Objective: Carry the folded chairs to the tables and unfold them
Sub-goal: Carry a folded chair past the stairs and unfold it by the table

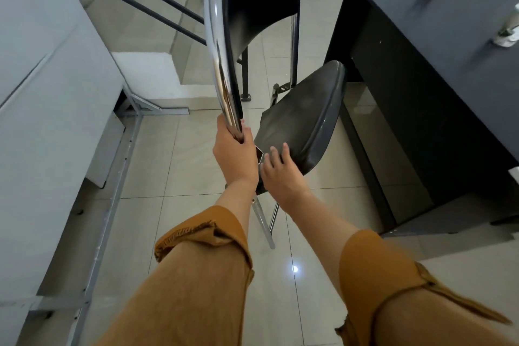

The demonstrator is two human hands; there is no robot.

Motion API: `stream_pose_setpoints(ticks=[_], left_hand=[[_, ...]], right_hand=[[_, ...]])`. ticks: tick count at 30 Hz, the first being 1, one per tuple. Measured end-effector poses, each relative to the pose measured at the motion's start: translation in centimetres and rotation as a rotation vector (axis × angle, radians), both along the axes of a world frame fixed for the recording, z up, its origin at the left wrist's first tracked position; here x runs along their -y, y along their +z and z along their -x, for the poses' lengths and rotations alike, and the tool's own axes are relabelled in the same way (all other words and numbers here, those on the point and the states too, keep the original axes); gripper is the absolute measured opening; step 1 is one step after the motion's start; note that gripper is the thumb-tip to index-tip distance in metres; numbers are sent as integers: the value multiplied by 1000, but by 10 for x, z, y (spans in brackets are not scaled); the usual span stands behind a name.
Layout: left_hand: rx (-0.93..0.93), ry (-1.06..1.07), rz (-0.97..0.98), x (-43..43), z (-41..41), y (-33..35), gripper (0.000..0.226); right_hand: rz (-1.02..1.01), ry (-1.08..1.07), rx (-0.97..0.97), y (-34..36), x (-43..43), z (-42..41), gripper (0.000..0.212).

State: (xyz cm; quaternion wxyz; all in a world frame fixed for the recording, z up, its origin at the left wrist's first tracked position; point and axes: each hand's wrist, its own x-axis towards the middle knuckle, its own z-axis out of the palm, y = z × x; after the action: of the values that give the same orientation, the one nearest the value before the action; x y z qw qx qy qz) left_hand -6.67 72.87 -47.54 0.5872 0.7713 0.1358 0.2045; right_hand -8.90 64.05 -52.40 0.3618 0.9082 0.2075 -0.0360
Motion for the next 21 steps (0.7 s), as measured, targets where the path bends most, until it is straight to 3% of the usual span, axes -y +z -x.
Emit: stream_pose_setpoints(ticks=[9, 15, 21], left_hand=[[27, -154, 50, -13, -10, -11, 43], [80, -166, 116, -30, -19, -11, 36], [22, -125, 168, -54, -19, -14, 32]], right_hand=[[193, 22, 80, -23, -17, -12, 62], [213, 54, 84, -27, -23, -18, 61], [12, -114, 4, -52, -19, -3, 67]])
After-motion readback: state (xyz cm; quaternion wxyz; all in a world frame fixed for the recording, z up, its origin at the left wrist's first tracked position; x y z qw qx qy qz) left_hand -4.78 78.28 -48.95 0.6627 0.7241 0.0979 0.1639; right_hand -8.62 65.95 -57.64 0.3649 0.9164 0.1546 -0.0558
